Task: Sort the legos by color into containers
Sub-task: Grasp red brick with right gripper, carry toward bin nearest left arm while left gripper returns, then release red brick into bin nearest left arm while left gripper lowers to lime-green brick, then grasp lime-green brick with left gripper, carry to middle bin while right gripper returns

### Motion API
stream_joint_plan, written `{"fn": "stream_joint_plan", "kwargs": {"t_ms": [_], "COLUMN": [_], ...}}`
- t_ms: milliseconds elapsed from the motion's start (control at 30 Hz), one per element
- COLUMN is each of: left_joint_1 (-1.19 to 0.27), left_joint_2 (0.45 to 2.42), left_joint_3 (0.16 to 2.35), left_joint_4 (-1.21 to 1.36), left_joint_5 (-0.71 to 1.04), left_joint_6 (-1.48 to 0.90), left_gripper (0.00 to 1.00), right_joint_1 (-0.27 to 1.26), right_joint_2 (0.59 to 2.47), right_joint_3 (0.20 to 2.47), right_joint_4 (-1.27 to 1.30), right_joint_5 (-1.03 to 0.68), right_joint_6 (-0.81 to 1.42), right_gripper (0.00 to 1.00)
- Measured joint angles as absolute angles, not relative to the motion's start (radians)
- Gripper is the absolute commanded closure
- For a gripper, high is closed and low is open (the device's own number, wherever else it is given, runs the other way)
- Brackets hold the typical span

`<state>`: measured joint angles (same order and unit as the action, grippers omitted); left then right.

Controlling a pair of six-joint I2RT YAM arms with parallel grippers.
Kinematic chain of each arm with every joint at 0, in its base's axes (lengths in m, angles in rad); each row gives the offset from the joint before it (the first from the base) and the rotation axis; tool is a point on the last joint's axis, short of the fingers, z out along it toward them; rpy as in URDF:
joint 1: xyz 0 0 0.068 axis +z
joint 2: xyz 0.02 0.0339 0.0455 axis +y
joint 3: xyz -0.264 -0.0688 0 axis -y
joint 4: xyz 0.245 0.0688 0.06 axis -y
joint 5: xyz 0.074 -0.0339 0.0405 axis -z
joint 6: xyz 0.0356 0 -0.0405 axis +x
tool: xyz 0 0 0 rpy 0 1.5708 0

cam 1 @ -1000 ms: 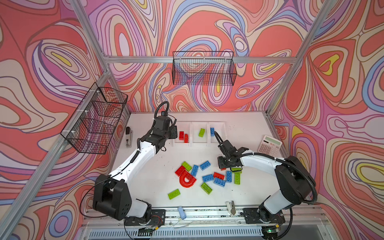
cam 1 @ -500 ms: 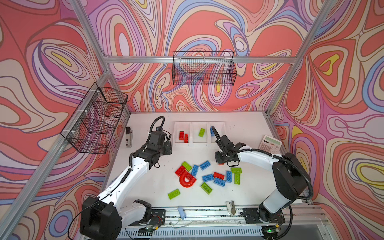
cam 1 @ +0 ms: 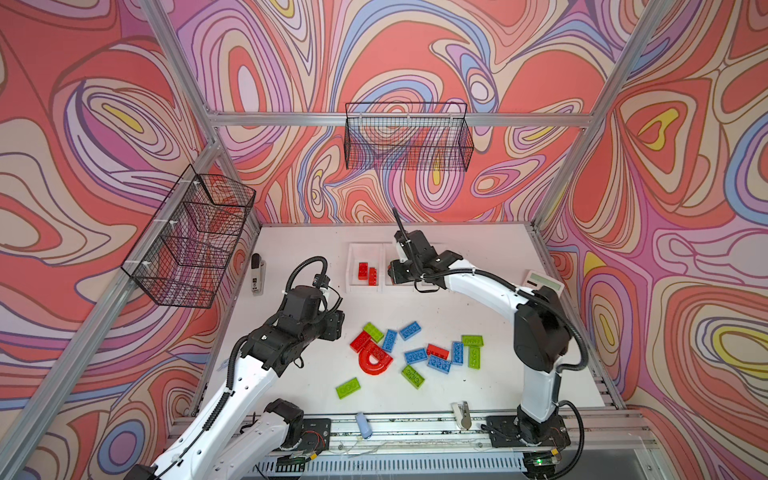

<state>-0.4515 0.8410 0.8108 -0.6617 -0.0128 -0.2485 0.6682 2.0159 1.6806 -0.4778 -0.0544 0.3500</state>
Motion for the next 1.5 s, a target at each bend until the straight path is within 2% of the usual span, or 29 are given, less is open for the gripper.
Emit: {"fn": "stream_joint_plan", "kwargs": {"t_ms": [167,267,333,467,633,767,933,1167,1500], "left_joint_1": [-0.554,-0.582,-0.589,-0.624,-0.707,-0.764,-0.867,-1.026,-1.126], "left_joint_2": [0.797,0.783,0.773,0.775,0.781,0.776,0.793,0.9,0.966], "left_joint_3": [0.72,0.698,0.698,0.692,0.616,0.578,0.57,0.571,0.5], "left_joint_4": [-0.671,-0.691,-0.693,-0.691,-0.688,-0.709,-0.716,-0.748,-0.753], "left_joint_5": [-0.043,-0.066,-0.075,-0.086,-0.105,-0.134,-0.17,-0.204,-0.222], "left_joint_6": [-0.321,-0.35,-0.367,-0.419,-0.525,-0.605,-0.673,-0.708,-0.826], "left_gripper": [0.35,0.35,0.35,0.36,0.37,0.37,0.35,0.35,0.35], "right_joint_1": [0.688,0.688,0.688,0.687,0.685,0.672,0.59,0.476,0.467], "right_joint_2": [2.241,2.315,2.347,2.366,2.357,2.271,2.045,1.772,1.67], "right_joint_3": [1.924,2.01,2.054,2.083,2.061,1.924,1.671,1.474,1.311], "right_joint_4": [-0.464,-0.461,-0.461,-0.45,-0.418,-0.396,-0.361,-0.33,-0.329], "right_joint_5": [-0.096,-0.11,-0.116,-0.127,-0.123,-0.115,-0.103,-0.059,-0.049], "right_joint_6": [0.356,0.366,0.375,0.387,0.382,0.377,0.378,0.358,0.34], "right_gripper": [0.72,0.61,0.51,0.39,0.37,0.37,0.37,0.35,0.35]}}
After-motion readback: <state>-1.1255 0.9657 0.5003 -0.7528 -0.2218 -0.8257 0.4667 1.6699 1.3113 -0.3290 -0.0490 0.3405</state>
